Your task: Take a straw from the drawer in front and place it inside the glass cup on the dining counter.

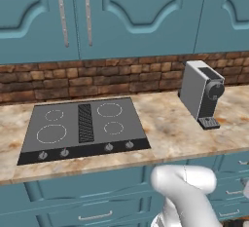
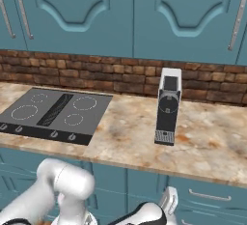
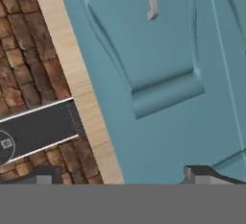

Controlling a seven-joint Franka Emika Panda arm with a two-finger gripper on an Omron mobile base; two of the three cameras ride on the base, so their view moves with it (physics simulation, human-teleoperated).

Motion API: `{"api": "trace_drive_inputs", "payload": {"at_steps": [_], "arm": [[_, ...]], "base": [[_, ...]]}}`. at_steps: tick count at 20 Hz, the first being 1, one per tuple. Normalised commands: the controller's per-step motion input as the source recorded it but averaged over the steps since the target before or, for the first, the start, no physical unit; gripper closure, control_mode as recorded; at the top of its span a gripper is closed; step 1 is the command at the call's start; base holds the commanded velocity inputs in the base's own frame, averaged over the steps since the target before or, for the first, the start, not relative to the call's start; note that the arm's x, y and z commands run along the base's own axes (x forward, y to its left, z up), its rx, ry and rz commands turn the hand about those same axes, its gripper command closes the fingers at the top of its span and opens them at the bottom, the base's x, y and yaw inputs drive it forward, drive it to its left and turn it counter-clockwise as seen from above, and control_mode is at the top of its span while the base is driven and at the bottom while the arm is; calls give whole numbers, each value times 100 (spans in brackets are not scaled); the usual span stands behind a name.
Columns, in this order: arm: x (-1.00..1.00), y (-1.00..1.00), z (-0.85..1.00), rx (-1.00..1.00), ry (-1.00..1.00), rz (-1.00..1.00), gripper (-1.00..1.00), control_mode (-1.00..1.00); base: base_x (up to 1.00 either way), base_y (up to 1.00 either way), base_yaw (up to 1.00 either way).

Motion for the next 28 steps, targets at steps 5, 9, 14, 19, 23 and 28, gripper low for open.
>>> {"api": "trace_drive_inputs", "payload": {"at_steps": [5,9,14,19,23,28], "arm": [[46,-100,-38,1,-11,0,-100,-100],[22,-100,-32,2,-21,5,-100,-100],[0,-100,-52,1,-25,5,-100,-100],[37,-77,-50,0,-17,0,-100,-100],[57,-53,-54,0,-3,0,-100,-100],[63,-21,-53,0,0,0,-100,-100]], "base": [[0,0,0],[0,0,0],[0,0,0],[0,0,0],[0,0,0],[0,0,0]]}}
